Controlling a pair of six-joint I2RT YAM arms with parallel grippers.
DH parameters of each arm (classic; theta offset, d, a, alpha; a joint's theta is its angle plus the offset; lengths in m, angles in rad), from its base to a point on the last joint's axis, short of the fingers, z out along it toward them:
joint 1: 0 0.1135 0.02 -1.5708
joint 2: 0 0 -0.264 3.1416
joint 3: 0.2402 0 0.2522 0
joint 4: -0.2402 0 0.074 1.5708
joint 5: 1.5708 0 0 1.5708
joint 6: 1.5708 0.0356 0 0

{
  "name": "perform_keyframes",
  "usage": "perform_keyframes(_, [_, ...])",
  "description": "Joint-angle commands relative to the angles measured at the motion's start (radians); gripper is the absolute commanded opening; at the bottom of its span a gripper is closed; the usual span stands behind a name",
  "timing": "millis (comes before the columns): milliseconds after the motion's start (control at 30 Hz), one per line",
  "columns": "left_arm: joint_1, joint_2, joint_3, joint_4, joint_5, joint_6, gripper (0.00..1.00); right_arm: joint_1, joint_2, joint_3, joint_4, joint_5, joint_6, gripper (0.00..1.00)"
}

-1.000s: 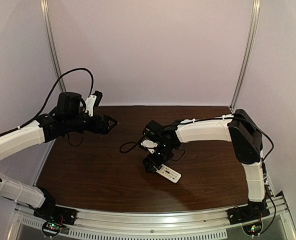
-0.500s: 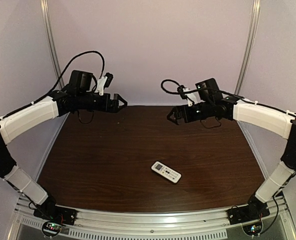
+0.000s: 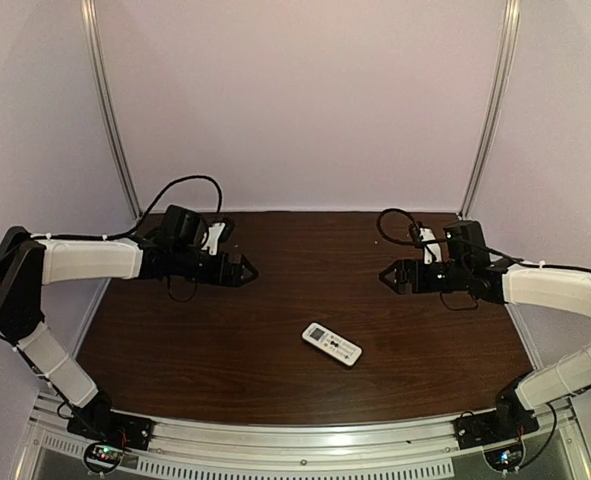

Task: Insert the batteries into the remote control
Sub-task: Reset both arms

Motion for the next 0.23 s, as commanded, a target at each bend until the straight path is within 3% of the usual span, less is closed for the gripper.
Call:
perform_keyframes(0, [0.005, -0.011, -0.073, 0.151, 0.018, -0.034, 0.97, -0.003, 0.007, -0.082, 0.183, -0.050, 0.060, 1.00])
perform_keyframes(200, [0.007, -0.047, -0.081, 0.166, -0.012, -0.029, 0.97, -0.004, 0.005, -0.061, 0.193, -0.069, 0.049, 1.00])
